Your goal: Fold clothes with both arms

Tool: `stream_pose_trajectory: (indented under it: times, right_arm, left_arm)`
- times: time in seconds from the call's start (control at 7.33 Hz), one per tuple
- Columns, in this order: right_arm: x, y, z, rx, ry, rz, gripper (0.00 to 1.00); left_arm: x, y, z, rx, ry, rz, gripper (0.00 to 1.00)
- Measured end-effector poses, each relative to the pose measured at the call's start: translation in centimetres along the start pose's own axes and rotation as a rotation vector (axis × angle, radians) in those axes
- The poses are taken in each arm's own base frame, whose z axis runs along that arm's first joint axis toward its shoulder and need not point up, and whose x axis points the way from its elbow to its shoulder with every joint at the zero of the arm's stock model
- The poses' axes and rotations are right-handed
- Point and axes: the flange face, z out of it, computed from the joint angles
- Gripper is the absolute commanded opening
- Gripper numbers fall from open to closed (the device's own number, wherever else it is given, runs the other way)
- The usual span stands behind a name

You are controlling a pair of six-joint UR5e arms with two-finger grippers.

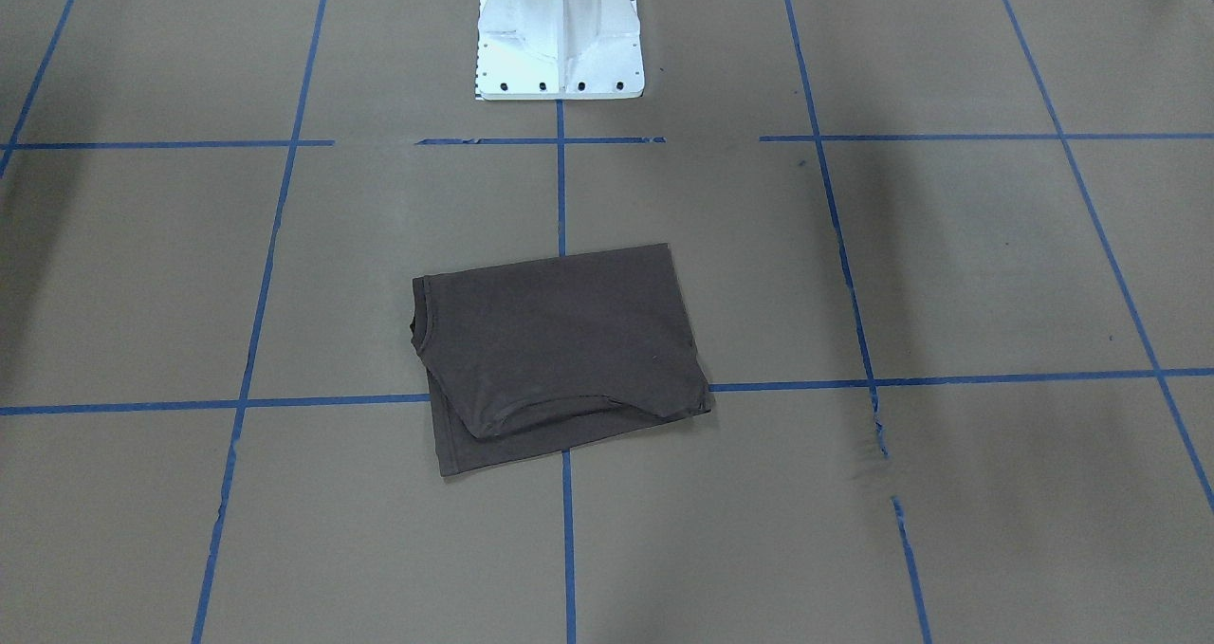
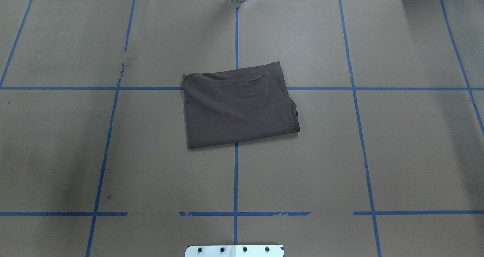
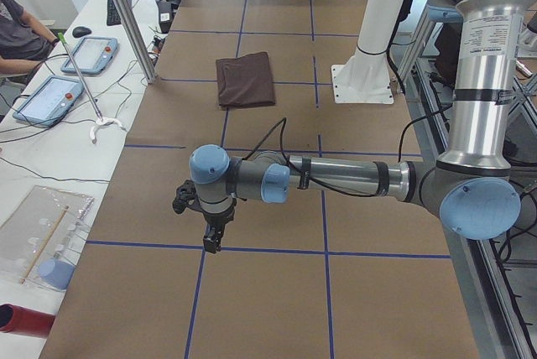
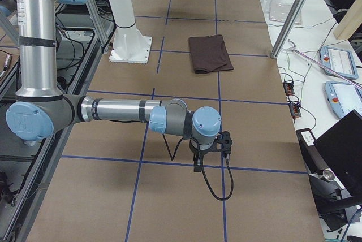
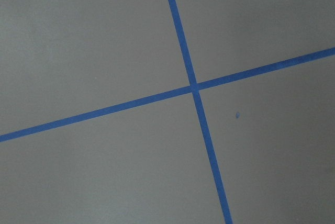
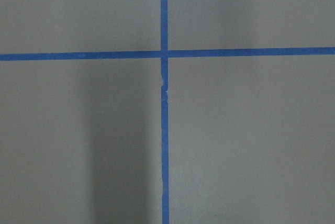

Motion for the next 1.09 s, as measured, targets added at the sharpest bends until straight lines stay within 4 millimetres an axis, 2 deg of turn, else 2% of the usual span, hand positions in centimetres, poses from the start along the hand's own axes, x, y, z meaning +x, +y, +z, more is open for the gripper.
stream_pose_trajectory:
  times: [1.09]
  right_arm:
    - [-1.1,-0.5,-1.0,0.021,-0.001,-0.033,1.0]
  left_arm:
    - [0.2,-0.1,-0.1,0.004,0.006,0.004,1.0]
